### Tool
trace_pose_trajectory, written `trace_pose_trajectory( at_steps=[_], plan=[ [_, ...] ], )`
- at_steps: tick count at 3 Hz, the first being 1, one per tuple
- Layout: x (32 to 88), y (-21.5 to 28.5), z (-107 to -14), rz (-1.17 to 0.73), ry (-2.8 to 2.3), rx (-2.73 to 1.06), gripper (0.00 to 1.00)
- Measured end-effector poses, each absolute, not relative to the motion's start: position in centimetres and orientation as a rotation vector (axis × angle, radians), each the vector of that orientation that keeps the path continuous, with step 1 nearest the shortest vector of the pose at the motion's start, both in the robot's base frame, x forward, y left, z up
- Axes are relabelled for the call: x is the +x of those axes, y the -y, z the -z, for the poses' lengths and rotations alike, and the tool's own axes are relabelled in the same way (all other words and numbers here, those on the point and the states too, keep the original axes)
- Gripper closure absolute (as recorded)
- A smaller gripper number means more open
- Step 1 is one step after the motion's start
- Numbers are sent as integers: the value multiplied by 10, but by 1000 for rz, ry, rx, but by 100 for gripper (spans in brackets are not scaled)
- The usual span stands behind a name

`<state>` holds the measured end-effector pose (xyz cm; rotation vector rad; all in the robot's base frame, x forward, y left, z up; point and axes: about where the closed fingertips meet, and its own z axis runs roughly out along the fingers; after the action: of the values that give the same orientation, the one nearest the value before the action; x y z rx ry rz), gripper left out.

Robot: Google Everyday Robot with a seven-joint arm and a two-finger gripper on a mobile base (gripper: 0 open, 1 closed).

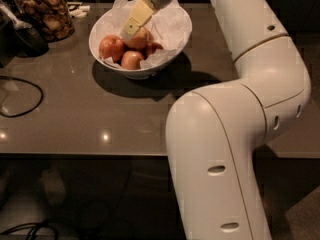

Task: Pick apple from white bowl

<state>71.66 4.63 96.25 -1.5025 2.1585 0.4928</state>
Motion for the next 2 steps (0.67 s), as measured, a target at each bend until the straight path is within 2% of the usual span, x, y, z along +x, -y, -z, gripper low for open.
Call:
trace_pose_trajectory(
  at_steps=[2],
  plan=[
    [710,-57,-981,-470,-2099,-1550,1]
  ],
)
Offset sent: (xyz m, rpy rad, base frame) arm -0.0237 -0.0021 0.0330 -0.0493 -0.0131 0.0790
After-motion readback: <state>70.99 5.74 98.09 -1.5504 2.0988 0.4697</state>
